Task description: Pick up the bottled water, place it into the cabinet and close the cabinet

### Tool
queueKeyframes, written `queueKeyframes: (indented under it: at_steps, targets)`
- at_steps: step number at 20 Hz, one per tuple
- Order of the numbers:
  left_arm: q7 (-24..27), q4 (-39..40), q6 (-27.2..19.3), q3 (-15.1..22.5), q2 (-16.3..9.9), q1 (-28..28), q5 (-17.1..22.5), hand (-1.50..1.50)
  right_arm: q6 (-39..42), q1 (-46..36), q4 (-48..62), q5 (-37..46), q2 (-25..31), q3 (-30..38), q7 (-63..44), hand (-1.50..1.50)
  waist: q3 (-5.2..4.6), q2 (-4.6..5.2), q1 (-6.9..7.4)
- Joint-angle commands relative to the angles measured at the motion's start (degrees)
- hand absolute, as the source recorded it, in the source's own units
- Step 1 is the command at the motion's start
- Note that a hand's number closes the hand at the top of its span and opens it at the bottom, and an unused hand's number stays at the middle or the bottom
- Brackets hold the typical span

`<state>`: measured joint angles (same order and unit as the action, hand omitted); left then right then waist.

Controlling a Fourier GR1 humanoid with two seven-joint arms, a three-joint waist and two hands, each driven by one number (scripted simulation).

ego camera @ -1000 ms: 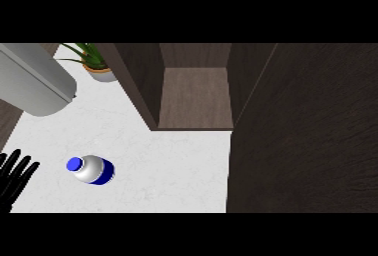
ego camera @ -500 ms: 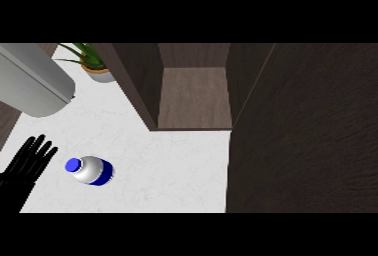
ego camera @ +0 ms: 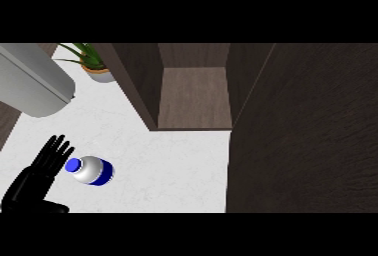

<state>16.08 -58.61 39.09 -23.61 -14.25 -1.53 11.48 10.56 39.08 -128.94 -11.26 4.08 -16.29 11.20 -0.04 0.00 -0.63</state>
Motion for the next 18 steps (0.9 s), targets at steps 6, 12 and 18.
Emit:
queueKeyframes:
  at_steps: [6,12,18]
  targets:
    - [8.9,25.3,3.6,0.0,-5.3,-11.5,-4.3,-1.50,0.5,0.5,0.4,-1.6,0.7,0.2,1.5,-1.50,-0.06,0.14,-0.37]
    - [17.0,34.1,0.6,2.0,-4.8,-15.8,-8.2,-1.50,-1.4,-3.2,0.7,-1.8,0.5,0.8,-1.7,-1.50,-0.08,0.21,-0.21]
    - [21.4,38.2,1.0,3.3,-3.7,-17.1,-9.3,-1.50,-1.7,-1.6,2.7,2.1,-0.5,-2.5,1.9,-1.50,-0.10,0.22,-0.46]
